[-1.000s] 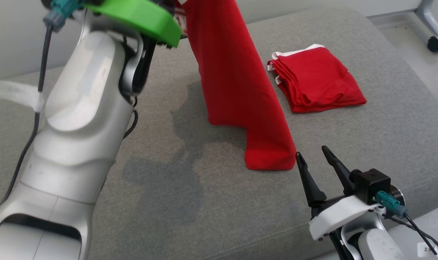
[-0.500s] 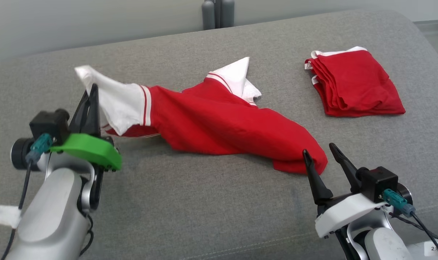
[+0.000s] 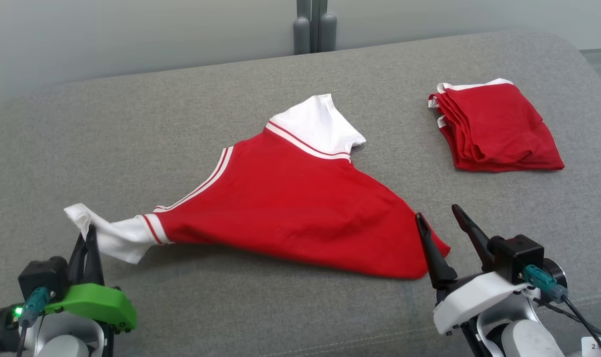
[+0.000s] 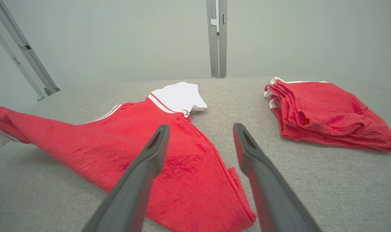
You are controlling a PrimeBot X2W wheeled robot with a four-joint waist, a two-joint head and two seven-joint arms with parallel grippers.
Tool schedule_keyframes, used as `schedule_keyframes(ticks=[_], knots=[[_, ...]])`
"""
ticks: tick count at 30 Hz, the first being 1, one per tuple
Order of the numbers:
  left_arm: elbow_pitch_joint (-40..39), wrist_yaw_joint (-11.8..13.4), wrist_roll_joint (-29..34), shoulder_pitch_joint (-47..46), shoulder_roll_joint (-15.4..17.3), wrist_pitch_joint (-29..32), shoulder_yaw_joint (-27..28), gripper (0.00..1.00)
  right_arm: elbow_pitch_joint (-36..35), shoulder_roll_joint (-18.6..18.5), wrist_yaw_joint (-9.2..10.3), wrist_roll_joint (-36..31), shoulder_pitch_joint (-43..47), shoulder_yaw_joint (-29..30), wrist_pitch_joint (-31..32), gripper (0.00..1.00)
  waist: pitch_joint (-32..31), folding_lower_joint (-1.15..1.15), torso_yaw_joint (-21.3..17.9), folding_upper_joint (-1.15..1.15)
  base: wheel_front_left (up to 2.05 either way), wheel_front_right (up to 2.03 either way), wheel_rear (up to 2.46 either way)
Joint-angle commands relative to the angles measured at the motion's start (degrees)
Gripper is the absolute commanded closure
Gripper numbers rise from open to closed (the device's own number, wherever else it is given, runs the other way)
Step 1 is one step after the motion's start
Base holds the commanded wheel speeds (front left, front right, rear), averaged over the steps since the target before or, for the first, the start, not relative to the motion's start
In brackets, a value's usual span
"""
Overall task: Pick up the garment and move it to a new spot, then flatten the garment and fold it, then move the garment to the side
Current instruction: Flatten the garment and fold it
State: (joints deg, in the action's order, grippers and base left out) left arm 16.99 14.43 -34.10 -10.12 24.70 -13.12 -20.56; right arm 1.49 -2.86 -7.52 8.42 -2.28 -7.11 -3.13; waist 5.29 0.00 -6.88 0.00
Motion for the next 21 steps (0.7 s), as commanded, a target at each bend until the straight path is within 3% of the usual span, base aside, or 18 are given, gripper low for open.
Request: schedule_keyframes(ticks=[1,5,6,14,21], knots=[[-0.2,0.8,0.3,1.0,0.9,-0.1,0.3,1.0,-0.2,-0.1,0.07,-0.4,0.8,0.1,0.1,0.0,-0.3,0.0,0.2,0.0,0.0,0.0,0.0],[0.5,2.8,0.4,2.4,1.1,0.2,0.9,0.97,-0.4,-0.1,0.07,-0.6,0.9,-0.1,0.4,0.0,-0.8,0.0,0.4,0.0,0.0,0.0,0.0],[1.2,3.3,0.4,2.5,1.0,0.7,0.8,0.0,-0.4,-0.1,0.07,-0.5,1.0,-0.2,0.4,0.0,-0.9,0.0,0.4,0.0,0.0,0.0,0.0],[2.4,6.4,-1.6,2.5,0.6,6.3,1.4,0.0,-0.4,0.0,0.07,-0.4,1.3,-0.8,0.7,0.0,-1.7,0.0,-0.5,0.0,0.0,0.0,0.0],[0.4,3.3,0.3,-5.5,1.1,13.1,-3.2,0.0,-1.0,-0.1,0.07,-0.5,1.1,-0.6,0.8,0.0,-0.9,0.0,-1.7,0.0,0.0,0.0,0.0]])
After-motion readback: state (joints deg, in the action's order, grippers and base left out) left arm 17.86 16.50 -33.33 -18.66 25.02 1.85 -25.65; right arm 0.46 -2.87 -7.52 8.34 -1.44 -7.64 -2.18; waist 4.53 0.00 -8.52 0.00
